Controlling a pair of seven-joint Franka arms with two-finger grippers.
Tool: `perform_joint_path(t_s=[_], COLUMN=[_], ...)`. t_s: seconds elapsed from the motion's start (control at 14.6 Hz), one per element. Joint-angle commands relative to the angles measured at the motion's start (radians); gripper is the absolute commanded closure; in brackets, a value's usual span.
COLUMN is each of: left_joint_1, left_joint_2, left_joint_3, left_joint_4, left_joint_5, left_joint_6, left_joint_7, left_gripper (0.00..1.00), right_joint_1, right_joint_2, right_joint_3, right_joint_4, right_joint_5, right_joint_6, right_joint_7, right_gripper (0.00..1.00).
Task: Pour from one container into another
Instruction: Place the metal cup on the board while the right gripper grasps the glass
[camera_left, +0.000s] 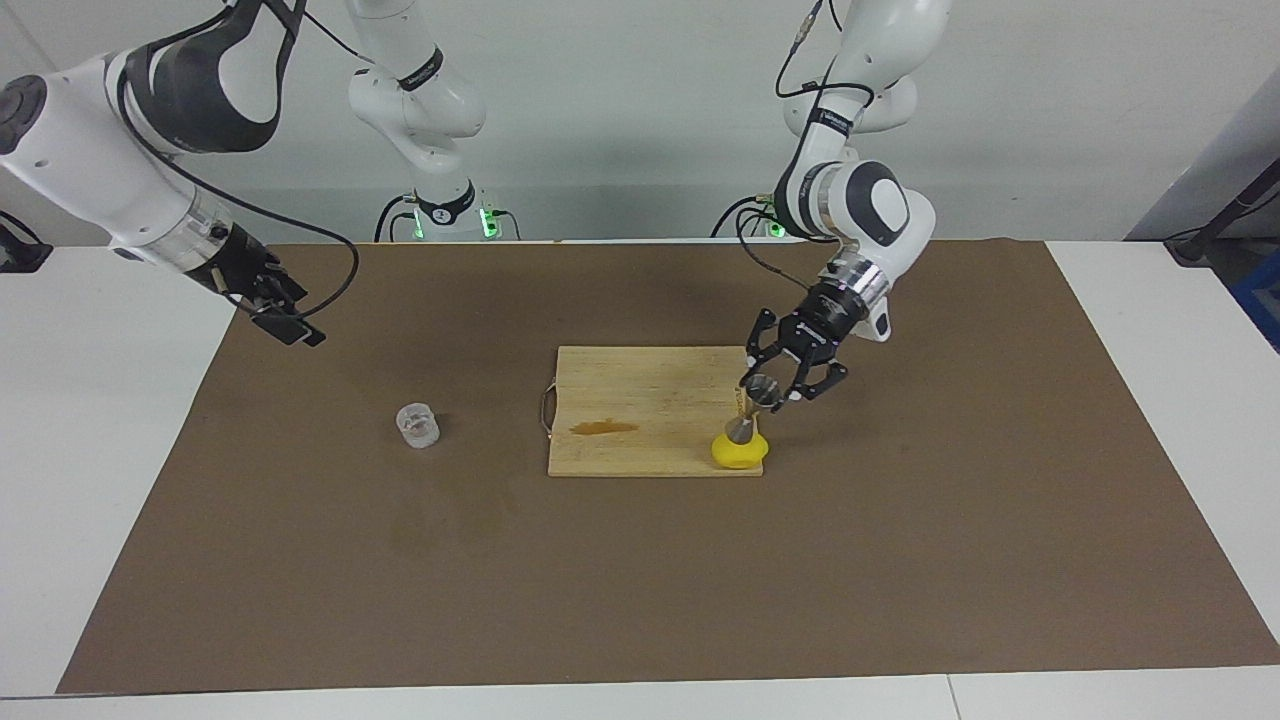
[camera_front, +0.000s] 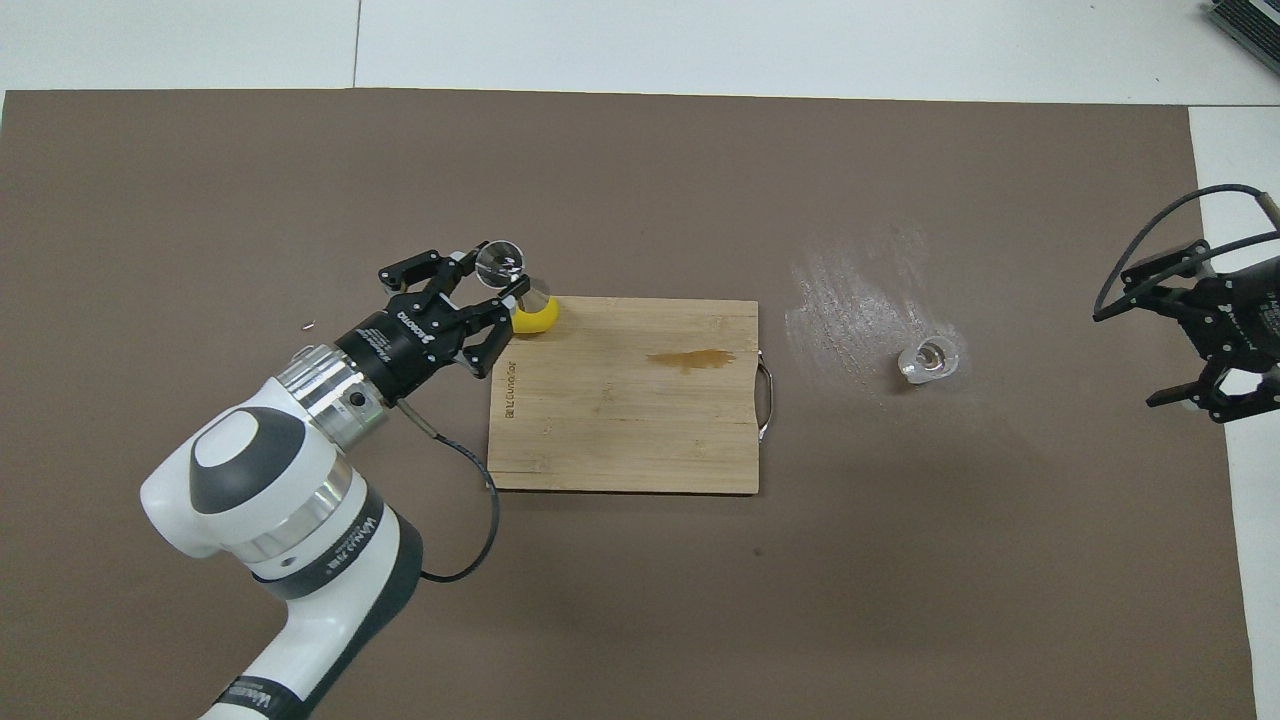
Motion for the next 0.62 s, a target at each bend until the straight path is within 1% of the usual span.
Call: perform_joint_path(t_s=[0.0, 0.14, 0.21, 0.27, 0.34, 0.48, 0.55], left_joint_1=[-0.108, -0.163, -0.185, -0.215, -0.250, -0.278, -0.286], left_joint_2=[0.008, 0.022, 0.051, 0.092, 0.149, 0.261, 0.277], left_joint_3=[-0.013, -0.013, -0.013, -0.012, -0.007, -0.007, -0.007], left_joint_4=[0.020, 0.025, 0.034, 0.063, 0.104, 0.189, 0.215], left_joint_5=[-0.083, -0.080, -0.080, -0.081, -0.080, -0.074, -0.074], left_joint_6=[0.076, 0.086, 0.086, 0.086, 0.086, 0.081, 0.080], left_joint_7=[0.007, 0.016, 0.054, 0.099, 0.128, 0.238, 0.246], left_gripper=[1.00, 1.00, 1.00, 1.00, 1.00, 1.00, 1.00], right_joint_1=[-0.098, -0.094, -0.092, -0.092, -0.094, -0.056, -0.048], right_joint_2=[0.077, 0.121, 0.143, 0.163, 0.193, 0.220, 0.250], right_joint_3=[0.010, 0.010, 0.010, 0.012, 0.015, 0.016, 0.016], right_joint_4=[-0.019, -0.031, -0.031, -0.033, -0.031, -0.066, -0.067], right_joint_5=[0.111, 0.157, 0.182, 0.191, 0.202, 0.249, 0.267], right_joint_6=[0.064, 0.095, 0.110, 0.135, 0.155, 0.251, 0.273], right_joint_7=[0.039, 0.114, 0.122, 0.122, 0.119, 0.115, 0.112], right_gripper=[0.02, 0.01, 0.01, 0.01, 0.01, 0.01, 0.01])
